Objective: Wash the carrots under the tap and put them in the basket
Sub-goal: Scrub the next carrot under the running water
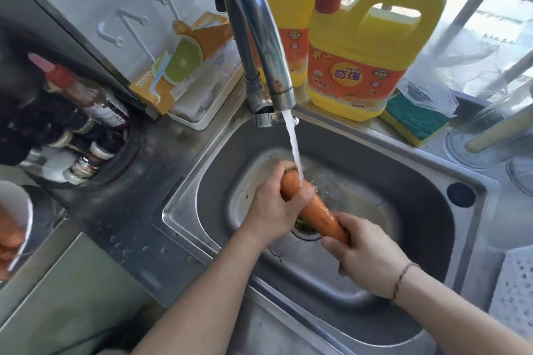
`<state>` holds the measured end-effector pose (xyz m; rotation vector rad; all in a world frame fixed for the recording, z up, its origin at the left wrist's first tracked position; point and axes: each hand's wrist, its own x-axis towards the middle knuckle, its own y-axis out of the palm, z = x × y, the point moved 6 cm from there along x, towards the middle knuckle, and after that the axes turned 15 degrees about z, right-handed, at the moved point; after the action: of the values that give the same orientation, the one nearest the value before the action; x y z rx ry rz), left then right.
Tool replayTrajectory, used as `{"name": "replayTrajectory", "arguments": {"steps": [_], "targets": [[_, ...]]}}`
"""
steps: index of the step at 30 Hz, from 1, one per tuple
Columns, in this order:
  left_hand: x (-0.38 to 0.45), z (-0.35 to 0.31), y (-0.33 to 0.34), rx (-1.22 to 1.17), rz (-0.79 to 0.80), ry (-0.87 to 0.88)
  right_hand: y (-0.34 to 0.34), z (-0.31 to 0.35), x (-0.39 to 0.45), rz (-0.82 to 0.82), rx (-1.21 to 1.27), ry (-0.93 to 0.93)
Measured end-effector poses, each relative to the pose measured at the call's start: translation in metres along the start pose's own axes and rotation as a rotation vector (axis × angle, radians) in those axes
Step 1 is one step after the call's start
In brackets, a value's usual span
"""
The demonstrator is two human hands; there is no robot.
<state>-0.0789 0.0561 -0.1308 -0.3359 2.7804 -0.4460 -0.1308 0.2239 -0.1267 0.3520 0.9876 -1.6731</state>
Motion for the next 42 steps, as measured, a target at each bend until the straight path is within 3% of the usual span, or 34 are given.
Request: {"name": "replayTrajectory", "arguments": {"steps": [4, 6, 8, 10, 16, 20, 23, 28, 34, 42], "targets": [[0.005, 0.005, -0.007, -0.065, -0.016, 0.069, -0.003, 0.005, -0.003, 0.035, 0.156, -0.038], [0.006, 0.008, -0.004, -0.131, 0.074, 0.019, -0.008, 0.003, -0.004, -0.02, 0.065, 0.006], [0.006, 0.007, -0.002, -0.023, 0.142, -0.025, -0.011, 0.007, -0.007, -0.078, -0.088, 0.069], [0.007, 0.005, -0.004, 0.066, 0.108, -0.018, -0.01, 0.011, -0.01, -0.104, -0.148, 0.09], [0.009, 0.006, -0.009, -0.064, -0.048, 0.076, -0.008, 0.018, -0.01, -0.092, -0.095, 0.056], [0.006, 0.01, 0.002, -0.214, 0.177, 0.019, -0.012, 0.011, -0.012, -0.093, -0.123, 0.096], [0.004, 0.003, 0.005, -0.262, 0.256, 0.052, -0.011, 0.006, -0.014, -0.101, -0.056, 0.097], [0.007, 0.0, 0.005, -0.451, 0.212, 0.049, -0.013, 0.007, -0.014, -0.133, -0.099, 0.089], [0.011, 0.002, 0.002, -0.383, 0.104, -0.009, -0.008, 0.015, -0.011, -0.129, -0.138, 0.096], [0.01, 0.002, 0.004, -0.469, 0.248, 0.05, -0.013, 0.01, -0.012, -0.101, -0.056, 0.106]]}}
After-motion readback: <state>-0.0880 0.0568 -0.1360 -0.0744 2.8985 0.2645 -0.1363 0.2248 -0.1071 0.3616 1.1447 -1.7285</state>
